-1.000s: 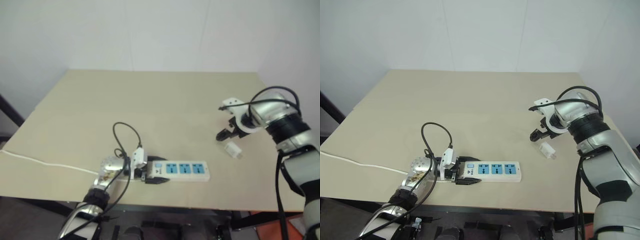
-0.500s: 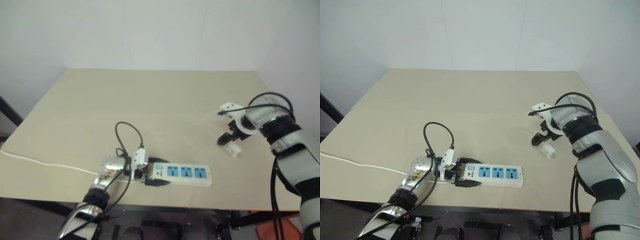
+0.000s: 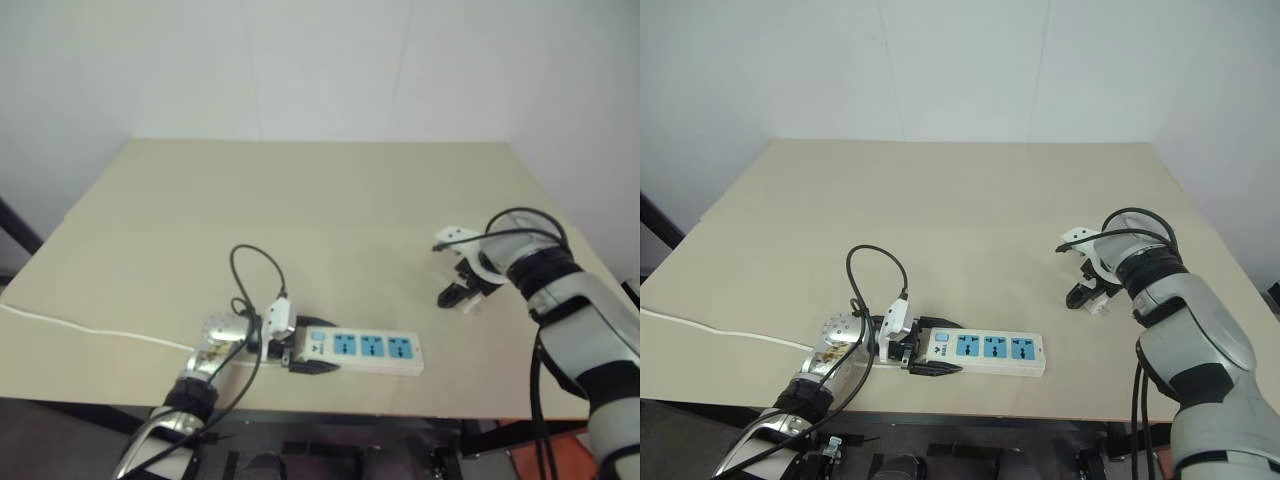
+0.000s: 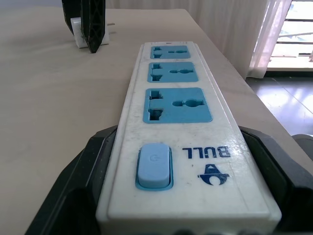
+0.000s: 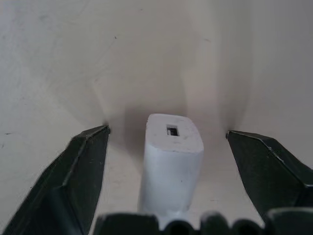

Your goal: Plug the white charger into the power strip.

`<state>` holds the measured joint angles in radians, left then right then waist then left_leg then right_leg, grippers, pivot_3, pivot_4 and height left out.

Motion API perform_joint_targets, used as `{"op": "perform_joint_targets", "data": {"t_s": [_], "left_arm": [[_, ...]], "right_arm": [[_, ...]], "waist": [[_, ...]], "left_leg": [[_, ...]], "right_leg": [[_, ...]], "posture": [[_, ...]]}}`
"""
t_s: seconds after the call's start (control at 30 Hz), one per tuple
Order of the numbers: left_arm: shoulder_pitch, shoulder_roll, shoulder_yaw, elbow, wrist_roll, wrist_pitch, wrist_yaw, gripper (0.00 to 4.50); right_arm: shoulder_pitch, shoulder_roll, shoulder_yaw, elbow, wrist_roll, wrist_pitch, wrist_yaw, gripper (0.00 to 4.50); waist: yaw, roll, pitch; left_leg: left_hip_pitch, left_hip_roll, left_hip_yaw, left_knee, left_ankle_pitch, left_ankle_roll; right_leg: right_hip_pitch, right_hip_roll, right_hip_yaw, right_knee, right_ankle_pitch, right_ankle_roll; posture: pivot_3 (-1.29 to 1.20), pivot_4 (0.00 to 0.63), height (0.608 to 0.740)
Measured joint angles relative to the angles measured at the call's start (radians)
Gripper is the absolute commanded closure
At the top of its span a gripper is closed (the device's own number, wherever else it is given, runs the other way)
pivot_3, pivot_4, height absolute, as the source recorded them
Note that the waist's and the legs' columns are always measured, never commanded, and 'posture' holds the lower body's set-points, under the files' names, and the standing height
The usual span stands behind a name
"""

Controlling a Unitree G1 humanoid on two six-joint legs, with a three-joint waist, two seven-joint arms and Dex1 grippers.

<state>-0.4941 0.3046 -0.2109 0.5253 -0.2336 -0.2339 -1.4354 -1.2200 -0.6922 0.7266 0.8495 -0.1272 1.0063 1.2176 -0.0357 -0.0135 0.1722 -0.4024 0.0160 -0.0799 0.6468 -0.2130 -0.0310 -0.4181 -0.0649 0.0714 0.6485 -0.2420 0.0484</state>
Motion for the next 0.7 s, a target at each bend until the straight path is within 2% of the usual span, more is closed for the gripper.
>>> {"op": "perform_joint_targets", "data": {"t_s": [0.23, 0.27, 0.43, 0.53, 0.63, 0.7], "left_arm": [[0.001, 0.003, -0.003, 0.000, 0.000, 0.000, 0.005, 1.17], [0.001, 0.003, -0.003, 0.000, 0.000, -0.001, 0.005, 1.17], [-0.001, 0.008, -0.003, 0.001, 0.000, -0.002, 0.003, 1.17], [-0.013, 0.008, -0.004, 0.018, 0.000, -0.007, 0.000, 1.17], [-0.028, 0.007, -0.005, 0.038, 0.000, -0.012, -0.007, 1.17], [-0.037, 0.004, -0.007, 0.048, 0.000, -0.014, -0.007, 1.17]], "right_arm": [[0.000, 0.018, -0.009, 0.009, -0.047, -0.021, 0.041, 3.19], [0.000, 0.018, -0.012, 0.008, -0.050, -0.021, 0.045, 3.38], [0.015, 0.010, -0.062, -0.046, -0.053, -0.014, 0.038, 3.38], [0.015, 0.002, -0.172, -0.130, -0.026, -0.009, -0.006, 3.38], [0.034, 0.016, -0.437, -0.290, 0.092, -0.006, -0.095, 3.38], [0.106, 0.036, -0.624, -0.469, 0.188, -0.041, -0.145, 3.38]], "waist": [[-0.002, 0.000, 0.000], [-0.002, 0.000, 0.000], [-0.004, 0.000, 0.000], [-0.005, 0.000, 0.000], [-0.004, 0.000, 0.000], [0.001, 0.000, -0.001]], "left_leg": [[0.003, 0.000, 0.000, 0.000, 0.000, 0.000], [0.003, 0.000, 0.000, 0.000, 0.000, 0.000], [0.002, 0.000, 0.000, 0.000, 0.000, 0.000], [0.001, 0.000, 0.000, 0.000, 0.000, 0.000], [0.000, 0.000, -0.001, 0.000, 0.000, 0.000], [0.001, 0.000, -0.002, 0.000, 0.000, 0.000]], "right_leg": [[0.003, 0.000, 0.000, 0.000, 0.000, 0.000], [0.003, 0.000, 0.000, 0.000, 0.000, 0.000], [0.001, 0.000, 0.000, 0.001, 0.000, 0.000], [0.000, 0.000, 0.000, 0.001, 0.000, 0.000], [0.000, 0.000, 0.000, 0.001, 0.000, 0.000], [0.001, 0.000, -0.001, 0.000, 0.000, 0.000]], "posture": [[0.00, 0.150, 0.740], [0.00, 0.150, 0.740], [0.00, 0.150, 0.740], [0.00, 0.150, 0.740], [0.00, 0.150, 0.740], [0.00, 0.150, 0.740]]}}
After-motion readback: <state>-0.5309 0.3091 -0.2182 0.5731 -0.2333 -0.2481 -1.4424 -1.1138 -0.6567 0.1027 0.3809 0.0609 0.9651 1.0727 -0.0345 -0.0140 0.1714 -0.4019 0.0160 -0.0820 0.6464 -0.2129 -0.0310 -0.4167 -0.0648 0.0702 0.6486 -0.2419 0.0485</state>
